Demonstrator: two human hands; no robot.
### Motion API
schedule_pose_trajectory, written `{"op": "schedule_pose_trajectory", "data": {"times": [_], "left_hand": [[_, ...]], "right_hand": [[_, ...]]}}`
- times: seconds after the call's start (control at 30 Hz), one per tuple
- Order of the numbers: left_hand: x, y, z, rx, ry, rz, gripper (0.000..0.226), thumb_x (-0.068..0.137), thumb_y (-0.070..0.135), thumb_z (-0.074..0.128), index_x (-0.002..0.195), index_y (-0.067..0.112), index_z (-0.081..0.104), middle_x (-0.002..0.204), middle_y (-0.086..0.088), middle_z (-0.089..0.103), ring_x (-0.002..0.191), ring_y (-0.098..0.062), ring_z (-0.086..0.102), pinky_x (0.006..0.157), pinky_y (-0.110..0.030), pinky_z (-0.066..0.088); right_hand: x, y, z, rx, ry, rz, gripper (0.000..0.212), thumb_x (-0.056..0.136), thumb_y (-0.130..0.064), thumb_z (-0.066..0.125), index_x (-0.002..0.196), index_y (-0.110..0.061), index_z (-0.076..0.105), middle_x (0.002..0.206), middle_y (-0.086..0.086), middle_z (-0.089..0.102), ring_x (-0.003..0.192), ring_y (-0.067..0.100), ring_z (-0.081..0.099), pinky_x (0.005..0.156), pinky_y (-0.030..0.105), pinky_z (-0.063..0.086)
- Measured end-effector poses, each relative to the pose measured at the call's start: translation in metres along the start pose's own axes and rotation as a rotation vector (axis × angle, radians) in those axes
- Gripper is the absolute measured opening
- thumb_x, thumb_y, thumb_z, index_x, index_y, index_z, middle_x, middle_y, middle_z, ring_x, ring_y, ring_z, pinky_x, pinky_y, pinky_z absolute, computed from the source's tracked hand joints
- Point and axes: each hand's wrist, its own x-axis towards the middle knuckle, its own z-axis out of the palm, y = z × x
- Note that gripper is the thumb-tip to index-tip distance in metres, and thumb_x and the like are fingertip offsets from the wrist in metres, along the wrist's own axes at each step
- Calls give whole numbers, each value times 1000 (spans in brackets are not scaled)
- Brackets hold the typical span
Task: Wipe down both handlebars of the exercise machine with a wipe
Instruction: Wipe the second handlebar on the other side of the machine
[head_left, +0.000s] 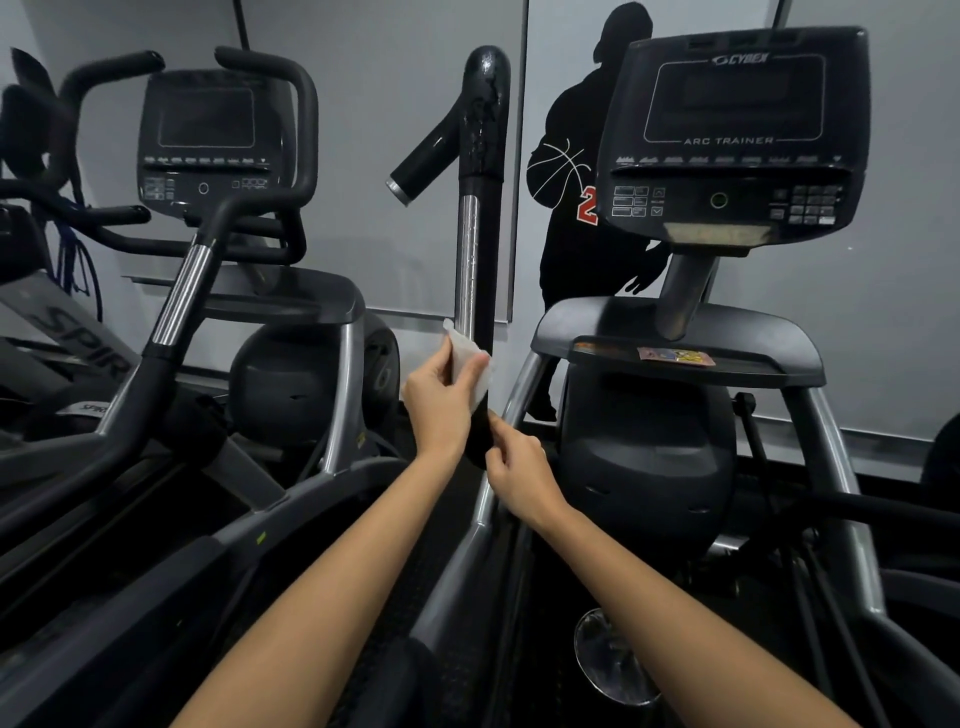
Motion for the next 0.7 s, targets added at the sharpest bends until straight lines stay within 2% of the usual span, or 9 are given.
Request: {"op": "schedule_pose_trajectory", "data": {"times": [0.07,0.13,0.27,0.37,0.43,0.47,0.57,0.63,0.7], "left_hand": [[9,9,3,17,21,45,35,82,24,68,110,2,66,86,1,70,82,-7,65,76,-20,53],[26,23,9,22,37,82,29,83,24,67,106,5,67,79,4,67,78,-8,63,72,-18,50],[42,36,18,75,39,137,46,85,27,65,125,6,56,92,11,65,82,-1,59,74,-10,47],[22,23,10,125,11,143,55,86,25,64,134,7,45,96,9,61,81,4,57,77,-3,44],[12,14,4,170,-11,154,56,85,27,65,134,8,45,86,7,64,74,1,57,77,-9,47],[11,14,3,196,-12,161,57,85,28,65,134,8,46,84,3,65,73,-1,56,77,-9,46],[22,25,3,245,-12,186,59,84,27,66,135,7,44,104,-11,68,88,-5,55,79,-3,39],[27,31,5,258,-17,207,62,84,25,66,137,6,41,117,-12,63,99,-6,53,86,-7,37],[27,28,6,260,-25,239,63,84,25,65,138,6,39,122,-12,61,107,-13,57,94,-18,43]], "right_hand": [[-1,-2,-2,6,-6,0,57,85,-2,38,140,-18,40,81,-2,62,55,0,53,58,11,41],[-2,-5,-4,22,-24,-1,58,87,0,38,142,-18,37,81,-5,59,51,-2,53,51,8,38],[-3,-5,-6,32,-30,-6,57,88,0,38,142,-19,37,83,-6,56,54,-5,54,51,7,39],[-2,-3,-4,27,-19,-14,56,87,-1,38,140,-19,40,83,-4,60,53,-3,52,55,8,39],[2,-1,-5,50,-16,-10,54,86,-2,38,136,-21,46,89,3,67,61,-2,55,64,18,45],[5,-2,-6,66,-7,-4,52,86,-2,38,133,-19,49,97,5,69,71,3,60,72,24,48],[16,-17,-14,130,189,22,36,94,-8,42,127,-8,55,118,8,64,107,19,61,96,33,48],[23,-38,-27,280,382,10,28,96,-12,45,120,-8,59,114,3,64,105,15,60,92,27,49],[34,-61,-42,351,484,-70,18,94,-15,51,108,-11,62,100,-1,64,92,9,61,79,16,50]]}}
